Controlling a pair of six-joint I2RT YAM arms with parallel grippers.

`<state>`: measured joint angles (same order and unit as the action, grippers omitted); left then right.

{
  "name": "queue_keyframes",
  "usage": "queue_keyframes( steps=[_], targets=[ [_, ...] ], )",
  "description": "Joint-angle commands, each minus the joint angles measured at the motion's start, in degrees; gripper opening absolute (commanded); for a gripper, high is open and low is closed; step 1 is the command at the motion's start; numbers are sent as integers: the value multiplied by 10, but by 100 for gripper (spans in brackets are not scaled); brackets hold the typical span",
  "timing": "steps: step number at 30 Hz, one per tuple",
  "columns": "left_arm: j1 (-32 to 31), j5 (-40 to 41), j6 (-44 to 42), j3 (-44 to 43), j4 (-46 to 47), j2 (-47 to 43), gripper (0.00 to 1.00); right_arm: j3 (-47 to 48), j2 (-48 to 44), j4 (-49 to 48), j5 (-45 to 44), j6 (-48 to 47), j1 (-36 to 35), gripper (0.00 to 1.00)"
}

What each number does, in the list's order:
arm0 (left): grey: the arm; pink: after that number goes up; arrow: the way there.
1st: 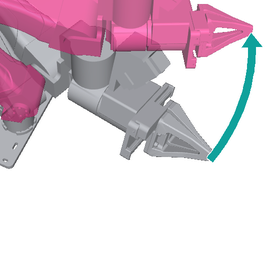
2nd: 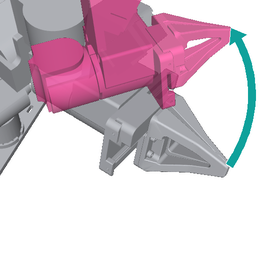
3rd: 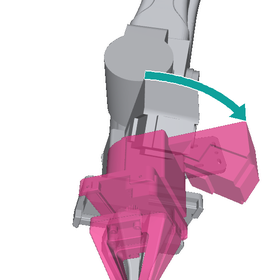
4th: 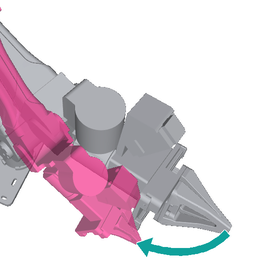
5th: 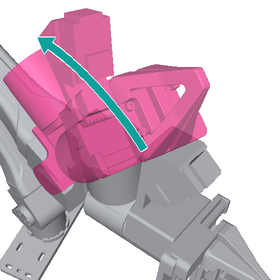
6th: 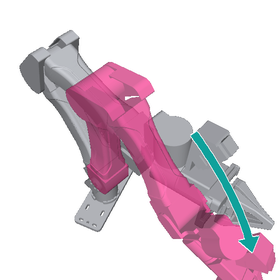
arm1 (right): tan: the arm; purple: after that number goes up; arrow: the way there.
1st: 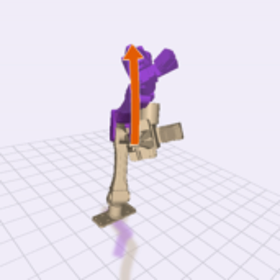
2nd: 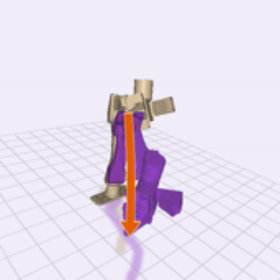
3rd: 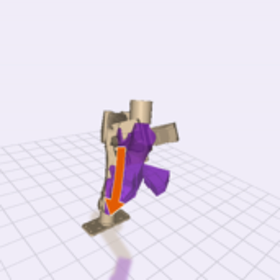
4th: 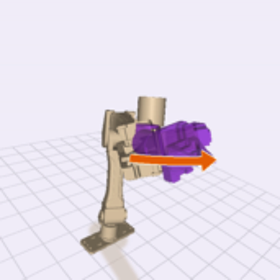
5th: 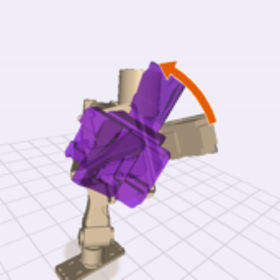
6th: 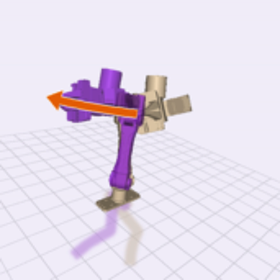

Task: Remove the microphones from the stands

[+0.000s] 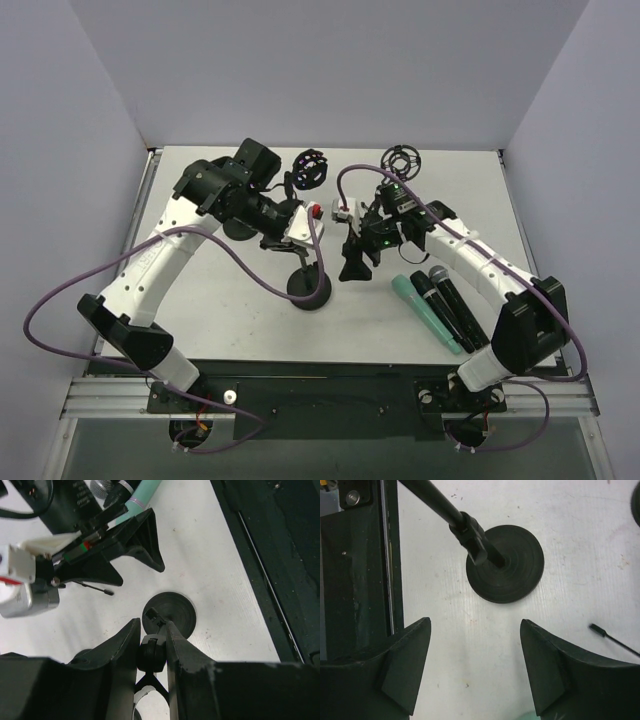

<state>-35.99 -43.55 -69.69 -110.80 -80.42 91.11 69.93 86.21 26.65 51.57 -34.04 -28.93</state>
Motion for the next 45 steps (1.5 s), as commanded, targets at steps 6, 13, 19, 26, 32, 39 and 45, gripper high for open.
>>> queue_keyframes(
  steps=[6, 13, 19, 26, 32, 39, 45],
  targets=[
    [-20, -29, -91, 38, -109, -52, 0, -11, 45, -86, 70, -45, -44, 75],
    [-21, -5, -135, 57, -109, -67, 0, -37, 44, -153, 73, -44, -58, 62],
    [-20, -11, -138, 71, -105, -72, 0, -56, 36, -186, 64, -39, -64, 42],
    [-16, -14, -142, 83, -94, -83, 0, -75, 19, -226, 54, -16, -68, 29],
    [-12, -26, -140, 89, -88, -88, 0, -85, 10, -253, 42, 1, -75, 27],
    [-10, -36, -131, 93, -79, -91, 0, -79, 4, -287, 27, 1, -74, 25],
    [-2, -41, -93, 105, -37, -105, 0, -64, 10, -174, 31, -115, -83, 6]
  ],
)
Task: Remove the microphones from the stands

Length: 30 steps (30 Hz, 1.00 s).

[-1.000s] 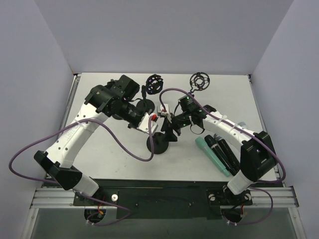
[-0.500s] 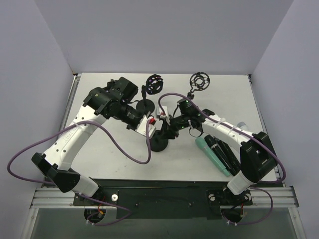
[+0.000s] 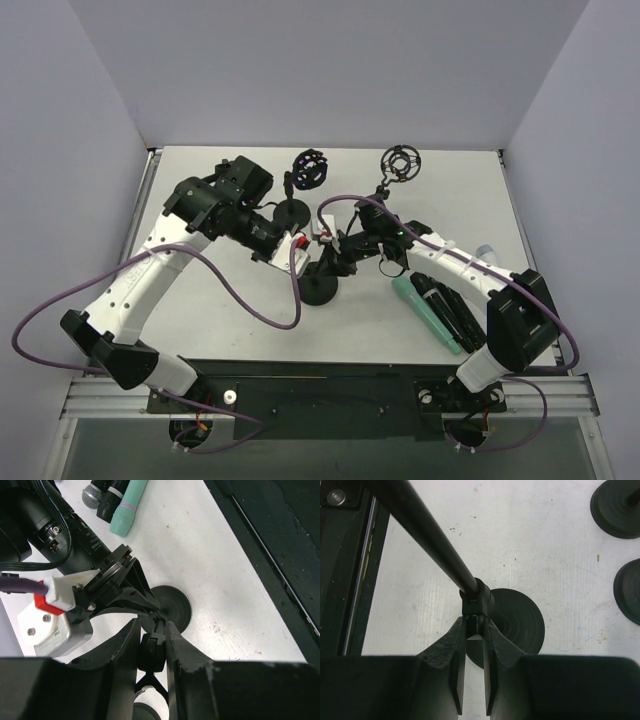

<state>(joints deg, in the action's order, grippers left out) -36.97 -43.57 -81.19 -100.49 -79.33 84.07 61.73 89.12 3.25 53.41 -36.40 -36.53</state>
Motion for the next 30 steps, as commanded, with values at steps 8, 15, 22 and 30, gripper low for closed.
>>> queue_keyframes(
  steps=[8, 15, 22, 30],
  targets=[
    [63, -75, 255, 60, 173, -82, 0, -138, -97, -194, -80, -136, -32, 0],
    [72, -86, 445, 152, 332, -123, 0, -270, -102, -502, -171, -242, -68, 0],
    [71, -83, 502, 187, 405, -134, 0, -347, -3, -791, -211, -368, -77, 0],
    [72, -46, 562, 222, 457, -149, 0, -326, -193, -401, -138, -325, 21, 77]
  ],
)
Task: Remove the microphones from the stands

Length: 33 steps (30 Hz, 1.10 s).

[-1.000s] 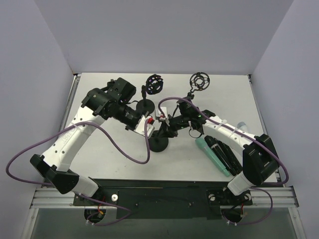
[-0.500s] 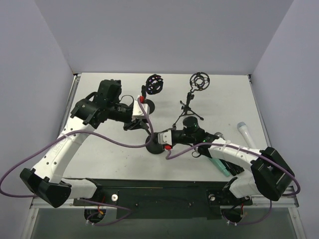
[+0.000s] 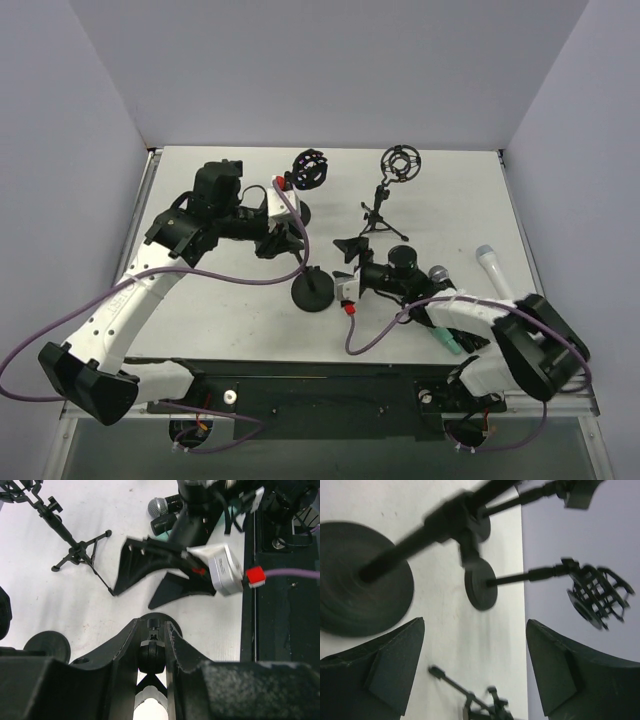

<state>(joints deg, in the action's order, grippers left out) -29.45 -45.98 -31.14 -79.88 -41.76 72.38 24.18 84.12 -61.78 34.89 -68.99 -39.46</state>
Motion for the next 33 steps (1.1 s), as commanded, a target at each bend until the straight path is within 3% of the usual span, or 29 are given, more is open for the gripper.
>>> queue_keyframes(
  steps=[1, 3, 5, 9, 12, 15, 19, 22, 25, 30, 33],
  targets=[
    [-2, -18, 65, 20, 93, -38, 0, 100, -158, 413, 56, 3, 57, 82],
    [0, -10, 69, 29, 99, -44, 0, 162, -180, 541, 59, 52, 75, 88],
    [3, -10, 66, 32, 99, -45, 0, 204, -185, 585, 39, 221, 90, 89],
    [4, -6, 62, 39, 108, -45, 0, 334, -150, 765, 39, 398, 105, 86],
    [4, -5, 62, 46, 118, -45, 0, 457, -69, 881, 87, 489, 110, 76],
    [2, 4, 62, 64, 140, -57, 0, 529, 14, 972, 133, 602, 114, 75],
    [-6, 27, 55, 90, 166, -82, 0, 590, 81, 1041, 165, 656, 113, 75],
    [-15, 33, 33, 92, 155, -90, 0, 602, 98, 1054, 185, 673, 110, 72],
    [-21, 34, 24, 98, 157, -96, 0, 584, 122, 1024, 192, 743, 105, 62],
    [-32, 34, 13, 104, 152, -108, 0, 542, 145, 855, 248, 933, 100, 52],
    [-37, 41, 5, 107, 148, -115, 0, 535, 172, 811, 251, 990, 97, 47]
  ],
)
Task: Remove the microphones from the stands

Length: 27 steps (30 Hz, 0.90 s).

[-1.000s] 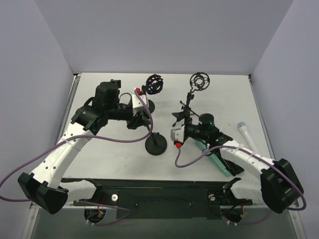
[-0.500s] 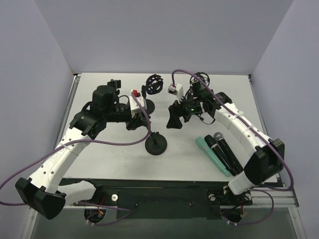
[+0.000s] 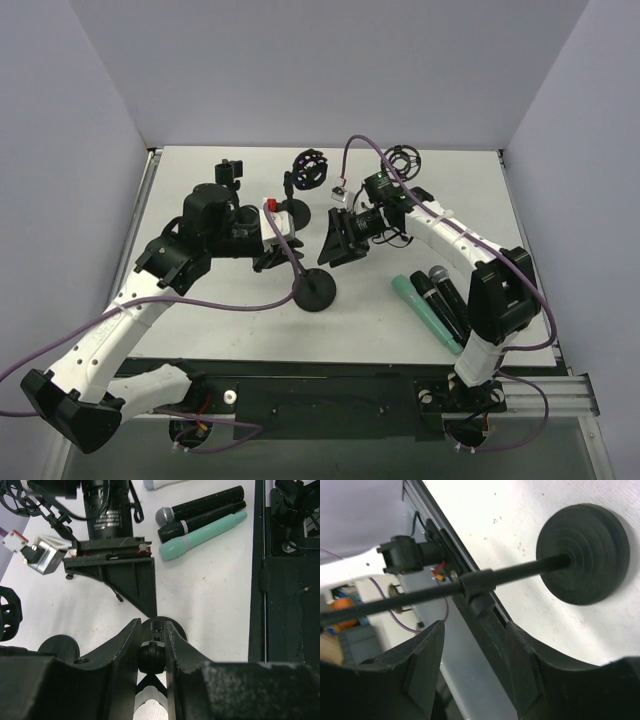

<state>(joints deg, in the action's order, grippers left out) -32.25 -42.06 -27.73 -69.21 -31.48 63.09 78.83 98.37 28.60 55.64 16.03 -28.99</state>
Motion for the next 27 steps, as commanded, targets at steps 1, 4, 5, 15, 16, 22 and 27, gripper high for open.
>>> queue_keyframes(
  steps=[1, 4, 5, 15, 16, 22, 27],
  targets=[
    [-10, 5, -30, 2, 45, -23, 0, -11, 38, -106, 43, 150, -10, 46],
    [-11, 11, -32, 5, 42, -29, 0, -4, 51, -117, 39, 155, -16, 42],
    [-12, 14, -33, 7, 41, -31, 0, -1, 53, -116, 30, 151, -18, 41],
    [-16, 21, -67, 12, 14, -45, 0, -9, 55, -88, 44, 127, -27, 43],
    [-17, 25, -71, 13, 14, -46, 0, -15, 52, -89, 57, 126, -26, 44],
    [-18, 30, -72, 14, 21, -42, 0, -29, 44, -88, 80, 126, -20, 45],
    [-18, 33, -74, 14, 22, -39, 0, -29, 44, -89, 91, 122, -19, 36]
  ],
)
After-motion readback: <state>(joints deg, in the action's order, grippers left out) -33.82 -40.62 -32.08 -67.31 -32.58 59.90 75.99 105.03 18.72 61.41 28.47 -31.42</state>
